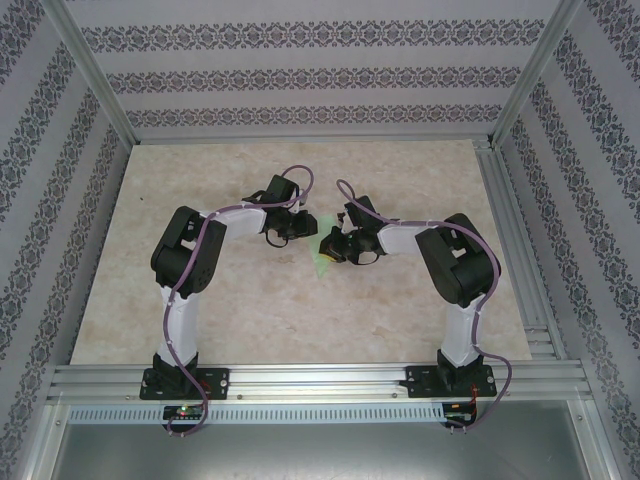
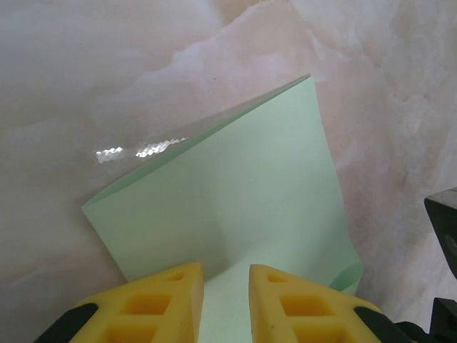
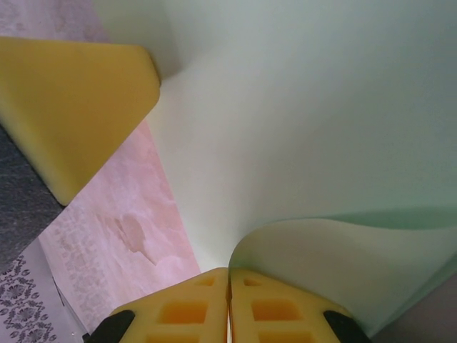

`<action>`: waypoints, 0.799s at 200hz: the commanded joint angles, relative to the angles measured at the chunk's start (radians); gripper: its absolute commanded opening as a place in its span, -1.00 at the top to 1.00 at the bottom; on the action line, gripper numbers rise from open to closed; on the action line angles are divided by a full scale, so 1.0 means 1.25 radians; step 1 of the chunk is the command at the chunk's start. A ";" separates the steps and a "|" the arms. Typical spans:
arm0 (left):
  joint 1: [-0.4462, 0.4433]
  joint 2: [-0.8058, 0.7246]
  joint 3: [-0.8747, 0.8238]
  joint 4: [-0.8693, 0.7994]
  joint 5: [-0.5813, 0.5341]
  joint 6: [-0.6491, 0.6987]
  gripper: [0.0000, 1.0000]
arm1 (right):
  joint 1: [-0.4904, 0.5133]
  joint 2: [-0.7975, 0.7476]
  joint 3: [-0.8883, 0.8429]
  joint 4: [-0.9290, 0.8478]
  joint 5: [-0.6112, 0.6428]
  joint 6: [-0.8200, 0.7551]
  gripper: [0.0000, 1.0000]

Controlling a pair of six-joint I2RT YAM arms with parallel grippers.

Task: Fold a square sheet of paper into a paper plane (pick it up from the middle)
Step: Third fold the triangle at the center of the table.

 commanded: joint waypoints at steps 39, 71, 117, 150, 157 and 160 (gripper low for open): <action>0.002 -0.030 -0.016 -0.018 0.000 -0.003 0.43 | 0.007 0.023 0.006 -0.025 0.031 -0.023 0.70; 0.008 -0.086 -0.037 -0.015 -0.031 -0.036 0.31 | 0.008 0.026 0.000 -0.027 0.033 -0.024 0.47; 0.020 -0.148 -0.087 -0.003 -0.049 -0.063 0.23 | 0.007 0.023 -0.011 -0.024 0.038 -0.025 0.24; 0.020 -0.161 -0.110 0.004 -0.022 -0.063 0.28 | 0.006 0.023 -0.017 -0.013 0.037 -0.019 0.30; 0.020 -0.161 -0.114 0.008 -0.009 -0.061 0.31 | 0.005 0.024 -0.018 -0.013 0.038 -0.019 0.36; 0.020 -0.160 -0.115 0.009 -0.005 -0.060 0.32 | 0.006 0.024 -0.018 -0.013 0.038 -0.018 0.38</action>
